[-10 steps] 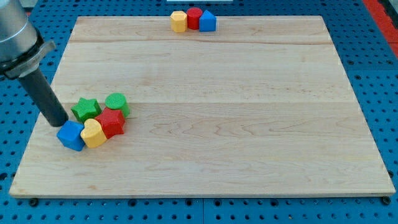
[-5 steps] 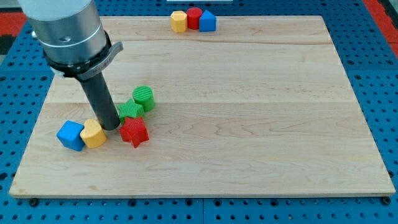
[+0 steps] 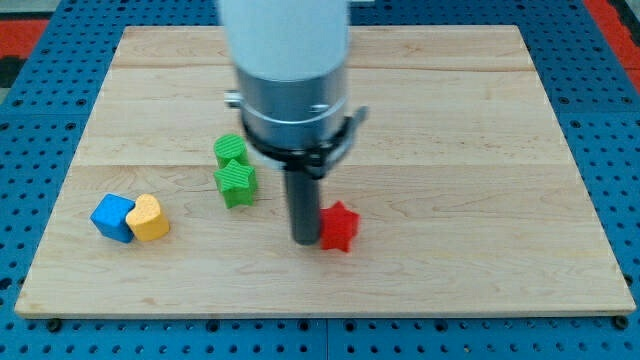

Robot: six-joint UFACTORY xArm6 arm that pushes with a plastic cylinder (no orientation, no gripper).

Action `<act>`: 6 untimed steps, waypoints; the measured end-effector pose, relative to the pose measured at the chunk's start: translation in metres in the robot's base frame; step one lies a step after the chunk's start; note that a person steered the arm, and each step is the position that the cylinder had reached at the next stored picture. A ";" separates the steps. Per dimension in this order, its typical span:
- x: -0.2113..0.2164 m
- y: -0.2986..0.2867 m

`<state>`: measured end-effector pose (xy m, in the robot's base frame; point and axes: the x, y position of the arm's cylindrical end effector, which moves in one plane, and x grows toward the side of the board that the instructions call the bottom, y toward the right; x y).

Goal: Move the red star towards the bottom right corner

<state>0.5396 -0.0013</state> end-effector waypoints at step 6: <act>0.020 0.083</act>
